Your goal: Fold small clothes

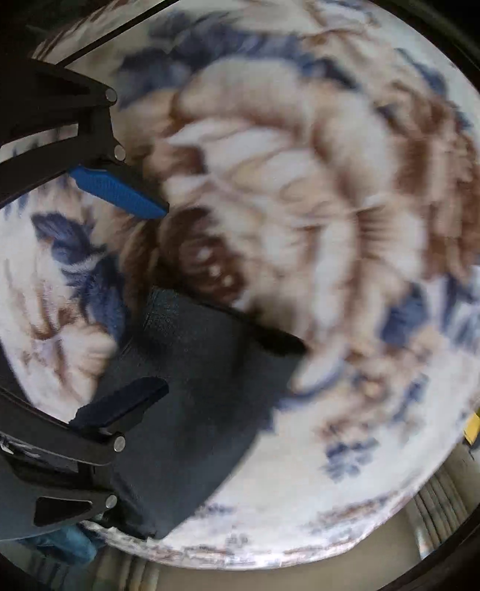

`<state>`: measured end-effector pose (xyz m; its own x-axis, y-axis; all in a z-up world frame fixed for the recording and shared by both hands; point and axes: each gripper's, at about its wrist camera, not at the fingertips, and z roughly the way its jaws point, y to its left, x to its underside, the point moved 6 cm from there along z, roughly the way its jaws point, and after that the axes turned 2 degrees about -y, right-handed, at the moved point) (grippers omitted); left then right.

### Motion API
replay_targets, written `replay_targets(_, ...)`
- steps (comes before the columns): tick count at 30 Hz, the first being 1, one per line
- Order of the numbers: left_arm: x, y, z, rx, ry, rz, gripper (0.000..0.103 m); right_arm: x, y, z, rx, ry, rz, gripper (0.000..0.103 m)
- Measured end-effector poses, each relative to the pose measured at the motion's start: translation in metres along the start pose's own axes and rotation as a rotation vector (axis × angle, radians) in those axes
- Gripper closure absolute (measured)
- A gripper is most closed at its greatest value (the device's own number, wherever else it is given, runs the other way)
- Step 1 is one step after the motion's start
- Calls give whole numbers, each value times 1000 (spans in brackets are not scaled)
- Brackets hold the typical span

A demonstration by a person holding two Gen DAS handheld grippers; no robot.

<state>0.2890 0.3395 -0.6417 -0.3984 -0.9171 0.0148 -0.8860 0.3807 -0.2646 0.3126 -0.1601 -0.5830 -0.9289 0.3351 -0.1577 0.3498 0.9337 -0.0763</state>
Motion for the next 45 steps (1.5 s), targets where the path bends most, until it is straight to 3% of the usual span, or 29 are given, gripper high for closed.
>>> replay_targets(3, -11, -22, 11, -80, -71, 8, 15, 1, 0, 4, 14, 5, -2, 10)
replay_targets(4, -15, -32, 7, -67, -106, 11, 16, 1, 0, 5, 21, 7, -6, 10)
replay_targets(6, -27, -61, -8, -43, -226, 79, 60, -2, 0, 3, 29, 5, -4, 10)
replay_targets(7, -30, -75, -12, -59, -254, 128, 93, -3, 0, 2, 33, 0, -4, 10)
replay_targets(16, -28, -178, -35, -74, -365, 480, 94, -20, -8, -2, 49, -20, 18, 10)
replay_targets(20, -1, -236, -61, -25, -434, 649, 94, -31, -22, 1, 61, -21, 44, 10)
replay_targets(26, 90, -327, -77, 65, -435, 926, 94, -58, -46, 11, 68, -40, 84, 10)
replay_targets(29, 156, -371, -74, 123, -402, 1057, 94, -71, -64, 18, 61, -41, 121, 10)
replay_targets(34, 303, -437, -60, 258, -274, 1270, 94, -76, -108, 32, 85, -33, 173, 10)
replay_targets(36, 356, -451, -50, 265, -229, 1353, 93, -73, -132, 39, 120, -24, 187, 10)
replay_targets(38, 390, -457, -40, 255, -181, 1394, 90, -71, -154, 45, 138, -12, 212, 10)
replay_targets(41, 406, -455, -26, 251, -62, 1400, 89, -71, -176, 51, 100, 0, 249, 10)
replay_targets(42, 402, -453, -25, 240, -67, 1397, 87, -72, -180, 51, 82, -1, 252, 10)
replay_targets(45, 372, -444, -27, 173, -150, 1397, 44, -83, -187, 48, 6, -22, 257, 10)
